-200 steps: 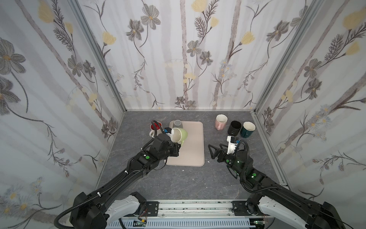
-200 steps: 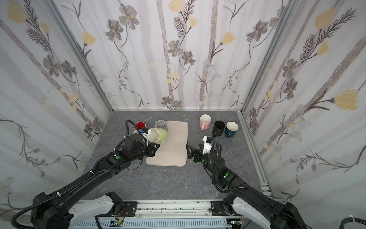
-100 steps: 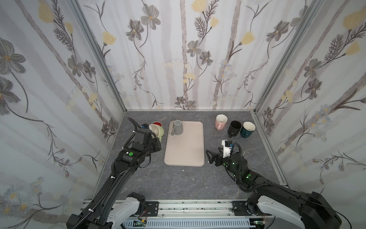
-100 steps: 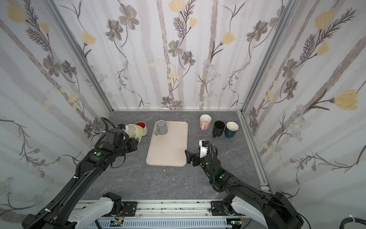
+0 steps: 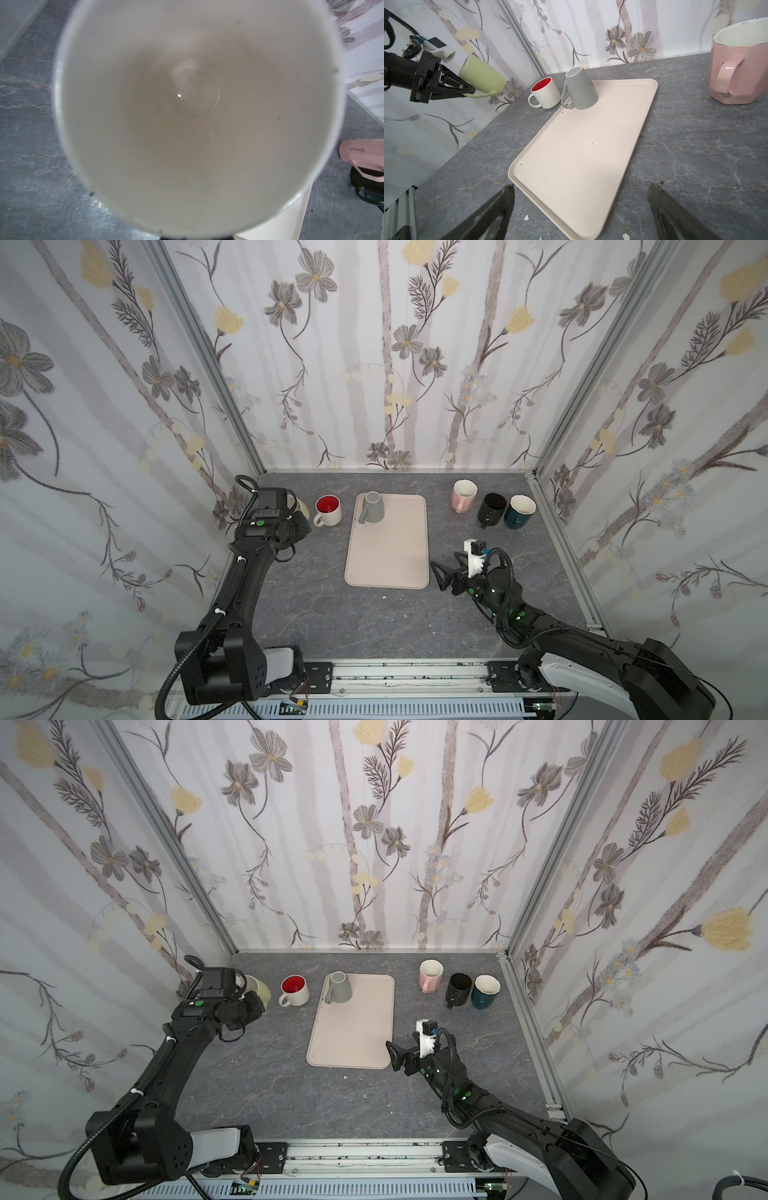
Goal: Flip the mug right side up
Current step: 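Carry the green mug with the left gripper beside the red-lined white mug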
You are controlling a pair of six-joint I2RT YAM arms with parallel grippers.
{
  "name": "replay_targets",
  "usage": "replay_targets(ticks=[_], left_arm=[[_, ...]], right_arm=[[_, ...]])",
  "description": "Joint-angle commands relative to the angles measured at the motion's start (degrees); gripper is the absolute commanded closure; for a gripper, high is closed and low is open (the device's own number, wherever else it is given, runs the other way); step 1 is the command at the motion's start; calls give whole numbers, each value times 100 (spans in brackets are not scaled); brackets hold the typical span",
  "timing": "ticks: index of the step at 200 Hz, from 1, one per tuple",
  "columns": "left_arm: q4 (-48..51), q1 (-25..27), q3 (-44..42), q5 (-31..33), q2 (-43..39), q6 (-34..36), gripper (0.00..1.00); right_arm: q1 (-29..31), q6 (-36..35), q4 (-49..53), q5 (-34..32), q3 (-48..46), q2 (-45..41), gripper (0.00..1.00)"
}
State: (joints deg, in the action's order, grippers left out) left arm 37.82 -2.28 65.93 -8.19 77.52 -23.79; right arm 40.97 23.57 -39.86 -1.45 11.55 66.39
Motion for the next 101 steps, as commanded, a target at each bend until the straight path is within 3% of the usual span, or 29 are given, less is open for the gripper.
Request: replay_targets(ticks=[1, 101], left_arm=[[-301, -148, 617, -43, 634, 168, 100], [1149, -597, 4452, 80, 4169, 698, 100]], right_arm=[[-10, 34, -364, 39, -9, 107, 0], [-18, 11, -50, -66, 137, 118, 0]])
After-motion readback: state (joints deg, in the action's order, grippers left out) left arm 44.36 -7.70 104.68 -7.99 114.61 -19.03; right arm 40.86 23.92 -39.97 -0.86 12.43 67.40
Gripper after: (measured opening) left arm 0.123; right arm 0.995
